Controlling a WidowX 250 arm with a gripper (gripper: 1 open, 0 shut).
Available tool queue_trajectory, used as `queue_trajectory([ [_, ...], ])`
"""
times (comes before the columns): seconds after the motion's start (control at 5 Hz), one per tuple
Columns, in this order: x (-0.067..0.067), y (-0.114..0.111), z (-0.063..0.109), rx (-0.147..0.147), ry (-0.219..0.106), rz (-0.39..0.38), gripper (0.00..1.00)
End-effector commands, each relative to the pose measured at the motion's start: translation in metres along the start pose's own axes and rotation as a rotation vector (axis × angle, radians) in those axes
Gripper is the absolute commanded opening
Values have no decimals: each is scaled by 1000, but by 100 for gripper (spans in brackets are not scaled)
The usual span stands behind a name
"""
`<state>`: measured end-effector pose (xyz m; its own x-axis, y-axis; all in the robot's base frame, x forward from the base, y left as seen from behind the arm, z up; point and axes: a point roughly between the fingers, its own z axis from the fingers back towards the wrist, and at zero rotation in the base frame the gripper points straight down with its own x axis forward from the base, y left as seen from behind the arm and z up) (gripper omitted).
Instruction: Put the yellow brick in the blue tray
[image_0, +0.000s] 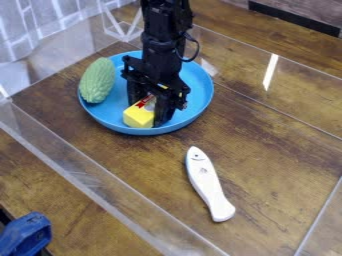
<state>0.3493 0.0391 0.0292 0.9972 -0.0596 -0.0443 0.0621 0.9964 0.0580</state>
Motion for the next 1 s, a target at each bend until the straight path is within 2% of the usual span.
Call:
queue_trajectory([
  [0.0,18,0,42,21,-94,-31,0],
  [0.2,29,4,57,32,-102,-36,0],
  [0.4,47,4,89,38,-151,-23,0],
  [0.6,65,1,97,46,-183,-52,0],
  [0.8,78,-6,102,49,-200,-89,0],
])
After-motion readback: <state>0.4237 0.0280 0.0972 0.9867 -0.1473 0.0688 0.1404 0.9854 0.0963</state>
